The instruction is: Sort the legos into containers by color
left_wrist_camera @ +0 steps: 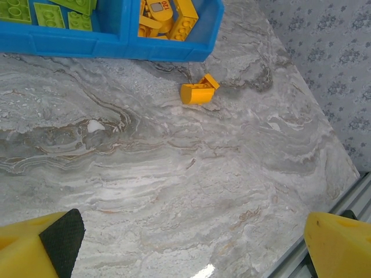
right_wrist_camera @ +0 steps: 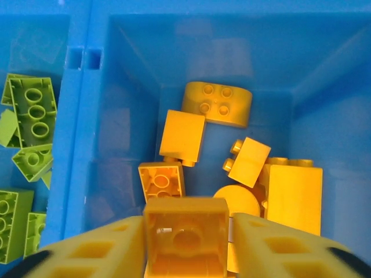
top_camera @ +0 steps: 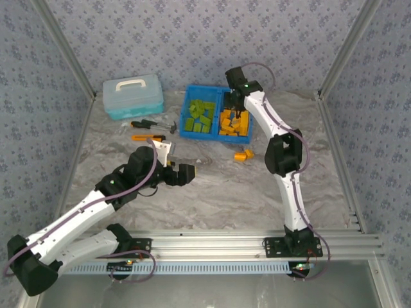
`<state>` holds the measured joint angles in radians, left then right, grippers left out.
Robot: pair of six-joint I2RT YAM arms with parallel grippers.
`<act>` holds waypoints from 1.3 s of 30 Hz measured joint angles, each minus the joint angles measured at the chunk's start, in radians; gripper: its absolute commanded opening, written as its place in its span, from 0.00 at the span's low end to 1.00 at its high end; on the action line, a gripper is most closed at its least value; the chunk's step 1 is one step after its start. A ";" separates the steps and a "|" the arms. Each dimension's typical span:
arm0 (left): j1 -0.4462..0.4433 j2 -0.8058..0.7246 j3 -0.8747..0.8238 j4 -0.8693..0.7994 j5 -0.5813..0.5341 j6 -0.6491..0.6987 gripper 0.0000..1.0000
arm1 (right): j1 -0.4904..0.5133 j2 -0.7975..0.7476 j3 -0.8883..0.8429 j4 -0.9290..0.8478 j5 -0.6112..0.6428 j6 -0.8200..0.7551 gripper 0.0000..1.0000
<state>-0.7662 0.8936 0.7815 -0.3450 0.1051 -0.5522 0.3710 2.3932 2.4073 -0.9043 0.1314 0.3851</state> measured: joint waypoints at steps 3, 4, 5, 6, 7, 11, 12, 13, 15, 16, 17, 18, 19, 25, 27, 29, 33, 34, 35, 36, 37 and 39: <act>0.000 0.000 0.000 0.000 -0.002 0.000 0.99 | 0.000 0.002 0.058 -0.045 0.000 -0.016 0.68; 0.000 0.000 0.000 0.000 -0.002 0.000 0.99 | 0.000 -0.008 0.066 -0.053 0.000 -0.019 0.67; 0.000 0.000 0.000 0.000 -0.002 0.000 0.99 | 0.000 -0.025 0.064 -0.064 0.000 -0.022 0.65; 0.000 0.000 0.000 0.000 -0.004 0.001 0.99 | 0.000 -0.042 0.054 -0.071 0.000 -0.024 0.64; 0.000 0.000 0.000 0.001 -0.005 0.001 0.99 | 0.000 -0.085 0.007 -0.068 0.001 -0.027 0.64; 0.000 0.013 0.001 0.002 -0.010 0.002 0.99 | 0.011 -0.425 -0.471 0.048 -0.005 -0.027 0.66; 0.000 0.018 0.001 0.002 -0.012 0.004 0.99 | 0.016 -0.509 -0.585 0.074 -0.011 -0.027 0.66; 0.000 0.024 0.001 0.002 -0.013 0.005 0.99 | 0.025 -0.621 -0.725 0.098 -0.013 -0.022 0.66; 0.000 0.034 0.001 0.002 -0.013 0.010 0.99 | 0.046 -0.772 -0.908 0.130 -0.015 -0.003 0.66; 0.000 0.041 0.002 0.002 -0.013 0.011 0.99 | 0.058 -0.823 -0.974 0.142 -0.015 0.011 0.67; 0.000 0.049 0.003 0.002 -0.012 0.013 0.99 | 0.071 -0.861 -1.033 0.155 -0.015 0.027 0.68; 0.000 0.056 0.006 0.002 -0.012 0.014 0.99 | 0.084 -0.879 -1.076 0.167 -0.015 0.042 0.69; 0.000 0.064 0.009 0.002 -0.012 0.017 0.99 | 0.099 -0.885 -1.115 0.174 -0.015 0.060 0.69; 0.000 0.087 0.016 0.008 -0.011 0.019 0.99 | 0.164 -0.809 -1.250 0.206 0.008 0.214 0.90; 0.000 0.087 0.016 0.009 -0.008 0.019 0.99 | 0.166 -0.766 -1.258 0.225 0.015 0.251 0.90; 0.000 0.087 0.016 0.009 -0.008 0.019 0.99 | 0.165 -0.719 -1.258 0.252 0.023 0.272 0.89; 0.000 0.084 0.016 0.008 -0.008 0.019 0.99 | 0.164 -0.620 -1.221 0.278 0.042 0.294 0.82; 0.000 0.082 0.016 0.008 -0.008 0.019 0.99 | 0.164 -0.595 -1.205 0.289 0.048 0.300 0.81; 0.000 0.080 0.016 0.008 -0.008 0.019 0.99 | 0.164 -0.571 -1.188 0.299 0.055 0.306 0.79; 0.000 0.080 0.016 0.008 -0.008 0.019 0.99 | 0.163 -0.552 -1.175 0.310 0.058 0.309 0.78; 0.000 0.079 0.016 0.008 -0.008 0.019 0.99 | 0.161 -0.533 -1.160 0.321 0.064 0.314 0.76; 0.000 0.076 0.016 0.008 -0.008 0.019 0.99 | 0.159 -0.507 -1.141 0.339 0.071 0.320 0.74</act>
<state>-0.7662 0.9695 0.7975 -0.3370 0.0967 -0.5331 0.5304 1.8862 1.2663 -0.5652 0.2024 0.7052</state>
